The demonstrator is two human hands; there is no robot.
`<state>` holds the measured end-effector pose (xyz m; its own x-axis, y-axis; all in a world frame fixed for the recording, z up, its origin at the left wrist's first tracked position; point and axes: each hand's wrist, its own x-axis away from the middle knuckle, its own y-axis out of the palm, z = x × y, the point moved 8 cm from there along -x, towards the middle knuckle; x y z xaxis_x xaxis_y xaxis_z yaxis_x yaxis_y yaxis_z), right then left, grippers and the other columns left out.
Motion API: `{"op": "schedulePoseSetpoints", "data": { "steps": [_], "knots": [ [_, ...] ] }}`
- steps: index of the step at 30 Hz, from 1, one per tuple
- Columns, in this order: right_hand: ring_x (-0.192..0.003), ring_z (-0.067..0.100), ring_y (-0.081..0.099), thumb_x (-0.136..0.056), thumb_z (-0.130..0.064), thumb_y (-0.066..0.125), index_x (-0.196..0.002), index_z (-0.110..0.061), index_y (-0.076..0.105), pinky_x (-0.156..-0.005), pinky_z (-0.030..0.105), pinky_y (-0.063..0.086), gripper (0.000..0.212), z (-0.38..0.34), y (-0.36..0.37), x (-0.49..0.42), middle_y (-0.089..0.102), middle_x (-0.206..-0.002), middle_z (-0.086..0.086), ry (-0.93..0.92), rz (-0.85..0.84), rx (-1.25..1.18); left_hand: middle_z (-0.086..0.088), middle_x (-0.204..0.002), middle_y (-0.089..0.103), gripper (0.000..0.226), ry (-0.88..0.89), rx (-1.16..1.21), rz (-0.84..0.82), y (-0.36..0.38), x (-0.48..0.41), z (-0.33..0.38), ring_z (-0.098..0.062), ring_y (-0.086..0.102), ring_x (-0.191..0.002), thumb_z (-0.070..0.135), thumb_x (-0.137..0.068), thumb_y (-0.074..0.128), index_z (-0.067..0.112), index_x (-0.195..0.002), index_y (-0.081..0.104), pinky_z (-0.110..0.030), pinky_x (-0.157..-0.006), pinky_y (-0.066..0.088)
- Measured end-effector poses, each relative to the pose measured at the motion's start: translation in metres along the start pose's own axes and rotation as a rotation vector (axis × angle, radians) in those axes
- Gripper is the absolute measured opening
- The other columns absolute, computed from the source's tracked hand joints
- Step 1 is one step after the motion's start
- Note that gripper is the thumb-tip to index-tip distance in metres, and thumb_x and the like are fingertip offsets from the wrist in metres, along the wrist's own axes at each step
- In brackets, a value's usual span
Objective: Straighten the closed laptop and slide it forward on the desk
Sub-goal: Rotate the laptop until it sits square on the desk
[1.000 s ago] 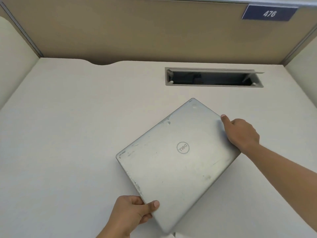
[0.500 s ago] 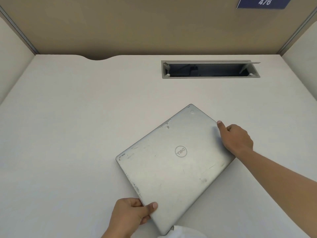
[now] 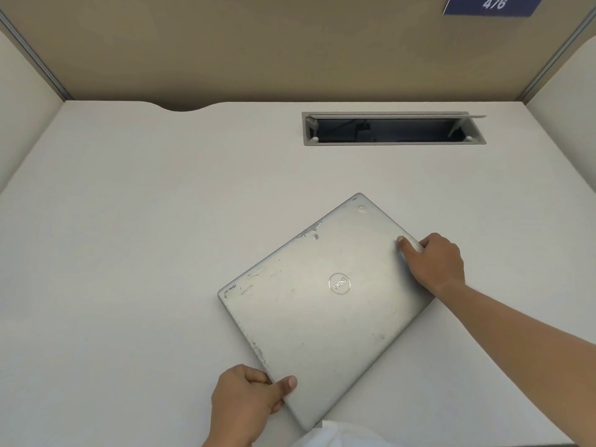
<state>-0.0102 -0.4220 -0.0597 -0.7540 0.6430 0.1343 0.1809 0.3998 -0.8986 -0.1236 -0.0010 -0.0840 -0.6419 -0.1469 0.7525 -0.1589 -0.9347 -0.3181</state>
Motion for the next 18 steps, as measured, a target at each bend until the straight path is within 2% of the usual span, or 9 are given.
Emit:
{"op": "schedulePoseSetpoints", "data": {
  "steps": [4, 8, 11, 13, 16, 18],
  "knots": [
    [-0.099, 0.033, 0.054, -0.077, -0.068, 0.053, -0.09, -0.012, 0.058, -0.082, 0.047, 0.05, 0.058, -0.001, 0.003, 0.003, 0.063, -0.093, 0.007, -0.026, 0.016, 0.027, -0.005, -0.047, 0.066, 0.045, 0.111, -0.092, 0.046, -0.001, 0.002, 0.008, -0.022, 0.073, -0.05, 0.021, -0.057, 0.096, 0.002, -0.07, 0.057, -0.041, -0.067, 0.06],
    [-0.102, 0.036, 0.053, -0.085, -0.058, 0.056, -0.1, -0.008, 0.06, -0.085, 0.047, 0.047, 0.053, -0.005, 0.001, 0.01, 0.062, -0.103, 0.012, -0.074, 0.044, 0.062, -0.005, -0.055, 0.072, 0.049, 0.184, -0.267, 0.017, -0.001, 0.001, 0.018, -0.024, 0.071, -0.061, 0.04, -0.06, 0.09, 0.012, -0.07, 0.051, -0.039, -0.068, 0.058],
    [-0.113, 0.037, 0.051, -0.091, -0.045, 0.056, -0.12, -0.007, 0.058, -0.094, 0.048, 0.041, 0.049, -0.01, 0.0, 0.024, 0.061, -0.118, 0.016, -0.195, 0.097, 0.076, -0.001, -0.062, 0.065, 0.052, 0.252, -0.448, 0.024, -0.004, 0.0, 0.028, -0.015, 0.06, -0.061, 0.055, -0.062, 0.083, 0.018, -0.067, 0.046, -0.026, -0.058, 0.045],
    [-0.127, 0.034, 0.047, -0.092, -0.04, 0.053, -0.132, -0.008, 0.052, -0.102, 0.048, 0.037, 0.052, -0.018, 0.003, 0.038, 0.058, -0.133, 0.012, -0.325, 0.106, 0.077, 0.005, -0.062, 0.057, 0.054, 0.292, -0.502, 0.07, -0.006, 0.003, 0.034, -0.011, 0.052, -0.059, 0.057, -0.063, 0.08, 0.019, -0.068, 0.044, -0.024, -0.055, 0.038],
    [-0.143, 0.024, 0.034, -0.092, -0.043, 0.044, -0.142, -0.013, 0.046, -0.111, 0.046, 0.027, 0.058, -0.026, 0.015, 0.054, 0.047, -0.15, 0.004, -0.438, 0.052, 0.092, 0.006, -0.073, 0.053, 0.05, 0.347, -0.474, 0.177, -0.006, 0.01, 0.04, -0.009, 0.052, -0.065, 0.053, -0.065, 0.081, 0.019, -0.069, 0.044, -0.025, -0.058, 0.039],
    [-0.146, 0.021, 0.031, -0.091, -0.048, 0.035, -0.143, -0.015, 0.045, -0.114, 0.043, 0.024, 0.063, -0.029, 0.019, 0.059, 0.043, -0.153, 0.002, -0.461, 0.039, 0.1, 0.006, -0.086, 0.05, 0.046, 0.445, -0.466, 0.268, -0.003, 0.012, 0.043, -0.014, 0.054, -0.078, 0.052, -0.062, 0.084, 0.023, -0.075, 0.05, -0.028, -0.068, 0.045]
  ]
}}
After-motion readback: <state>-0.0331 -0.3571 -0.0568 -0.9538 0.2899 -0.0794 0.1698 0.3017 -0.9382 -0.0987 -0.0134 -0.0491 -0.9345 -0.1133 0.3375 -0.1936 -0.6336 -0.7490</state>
